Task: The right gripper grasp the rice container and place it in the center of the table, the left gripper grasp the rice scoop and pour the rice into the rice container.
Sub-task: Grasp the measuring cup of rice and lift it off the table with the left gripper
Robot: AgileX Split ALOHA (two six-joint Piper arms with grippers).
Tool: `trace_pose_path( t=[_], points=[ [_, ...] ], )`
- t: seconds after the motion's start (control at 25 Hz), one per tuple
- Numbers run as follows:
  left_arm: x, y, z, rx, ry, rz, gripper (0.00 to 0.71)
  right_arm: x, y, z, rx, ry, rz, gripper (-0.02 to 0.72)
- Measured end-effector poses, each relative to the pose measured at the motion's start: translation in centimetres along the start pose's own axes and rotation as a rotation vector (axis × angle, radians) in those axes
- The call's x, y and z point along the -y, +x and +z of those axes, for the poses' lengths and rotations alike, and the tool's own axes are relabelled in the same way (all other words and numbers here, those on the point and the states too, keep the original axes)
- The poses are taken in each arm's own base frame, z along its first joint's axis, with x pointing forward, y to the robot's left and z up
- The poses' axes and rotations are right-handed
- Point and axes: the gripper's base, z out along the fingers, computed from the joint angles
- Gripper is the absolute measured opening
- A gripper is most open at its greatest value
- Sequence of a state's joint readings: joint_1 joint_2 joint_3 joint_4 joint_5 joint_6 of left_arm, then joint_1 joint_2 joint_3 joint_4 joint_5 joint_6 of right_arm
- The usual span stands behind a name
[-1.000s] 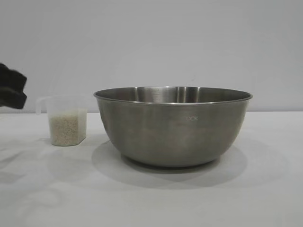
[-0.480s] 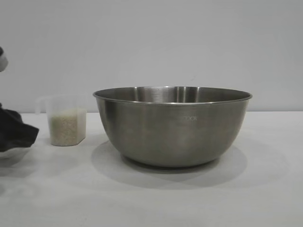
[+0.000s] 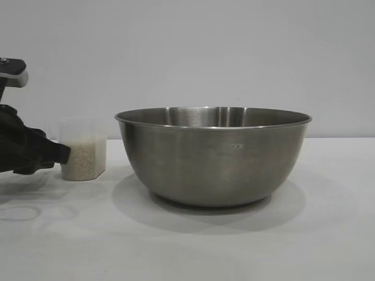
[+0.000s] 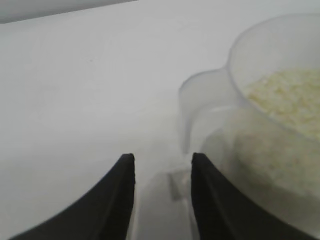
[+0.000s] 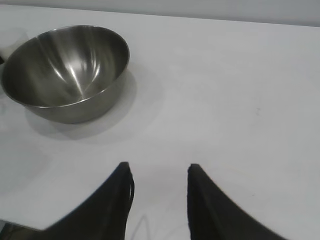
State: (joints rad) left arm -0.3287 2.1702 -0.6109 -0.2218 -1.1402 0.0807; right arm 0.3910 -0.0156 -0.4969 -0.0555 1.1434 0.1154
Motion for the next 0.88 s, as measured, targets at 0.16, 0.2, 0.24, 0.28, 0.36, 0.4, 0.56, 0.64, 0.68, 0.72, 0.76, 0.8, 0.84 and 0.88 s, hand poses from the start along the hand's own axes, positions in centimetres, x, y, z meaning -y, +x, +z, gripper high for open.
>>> trace_pose_path(
  t=[0.16, 0.2, 0.24, 0.28, 0.36, 0.4, 0.56, 0.64, 0.68, 0.72, 0.76, 0.8, 0.84, 0.88],
  points=[
    [0.0, 0.0, 0.0, -0.001, -0.003, 0.001, 0.235, 0.0, 0.0, 0.0, 0.000, 0.000, 0.000, 0.228],
    [0.0, 0.0, 0.0, -0.001, -0.003, 0.006, 0.235, 0.0, 0.0, 0.0, 0.000, 0.000, 0.000, 0.228],
    [0.0, 0.0, 0.0, -0.001, -0.005, 0.013, 0.235, 0.0, 0.0, 0.0, 0.000, 0.000, 0.000, 0.228],
    [-0.1, 0.0, 0.1, 0.000, -0.007, 0.020, 0.235, 0.0, 0.0, 0.0, 0.000, 0.000, 0.000, 0.228],
    [-0.1, 0.0, 0.1, 0.001, -0.013, 0.026, 0.235, 0.0, 0.0, 0.0, 0.000, 0.000, 0.000, 0.228],
    [-0.1, -0.1, 0.2, 0.005, -0.016, 0.026, 0.235, 0.0, 0.0, 0.0, 0.000, 0.000, 0.000, 0.228],
    [-0.1, -0.6, 0.6, 0.027, -0.021, 0.028, 0.235, 0.0, 0.0, 0.0, 0.000, -0.002, 0.001, 0.228],
    [0.0, -1.0, 0.8, 0.040, -0.023, 0.025, 0.235, 0.0, 0.0, 0.0, 0.000, -0.002, 0.001, 0.228],
    [0.0, -1.1, 0.8, 0.044, -0.023, 0.025, 0.235, 0.0, 0.0, 0.0, 0.000, -0.002, 0.001, 0.228],
    [0.0, -1.2, 0.8, 0.047, -0.023, 0.026, 0.235, 0.0, 0.0, 0.0, 0.000, -0.002, 0.001, 0.228],
    [0.0, -1.3, 0.8, 0.049, -0.023, 0.026, 0.181, 0.0, 0.0, 0.0, 0.000, -0.002, 0.001, 0.228],
    [0.0, -1.4, 0.8, 0.051, -0.021, 0.026, 0.150, 0.0, 0.0, 0.0, 0.000, -0.002, 0.001, 0.228],
    [0.0, -1.5, 0.7, 0.053, -0.019, 0.026, 0.094, 0.0, 0.0, 0.0, 0.000, -0.002, 0.001, 0.228],
    [0.0, -1.7, 0.7, 0.060, -0.019, 0.024, 0.056, 0.0, 0.0, 0.0, 0.000, -0.002, 0.001, 0.228]
  ],
)
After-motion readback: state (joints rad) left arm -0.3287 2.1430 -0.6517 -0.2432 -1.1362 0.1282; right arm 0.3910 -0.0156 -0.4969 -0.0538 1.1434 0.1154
